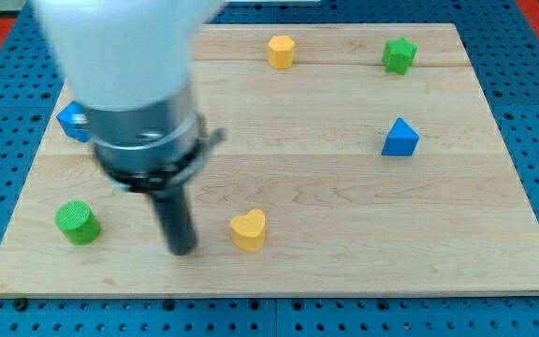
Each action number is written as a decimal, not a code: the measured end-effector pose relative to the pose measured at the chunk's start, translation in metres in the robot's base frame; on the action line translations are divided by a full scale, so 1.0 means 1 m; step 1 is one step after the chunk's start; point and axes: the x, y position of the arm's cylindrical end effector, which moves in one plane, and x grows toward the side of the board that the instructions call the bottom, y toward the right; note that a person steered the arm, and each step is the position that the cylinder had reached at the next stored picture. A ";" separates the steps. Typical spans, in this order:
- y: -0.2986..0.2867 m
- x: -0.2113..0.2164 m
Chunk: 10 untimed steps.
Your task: Move the red circle parallel bottom of the blue triangle
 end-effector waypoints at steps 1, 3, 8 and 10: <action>-0.049 -0.039; -0.047 -0.077; 0.114 -0.069; 0.150 -0.047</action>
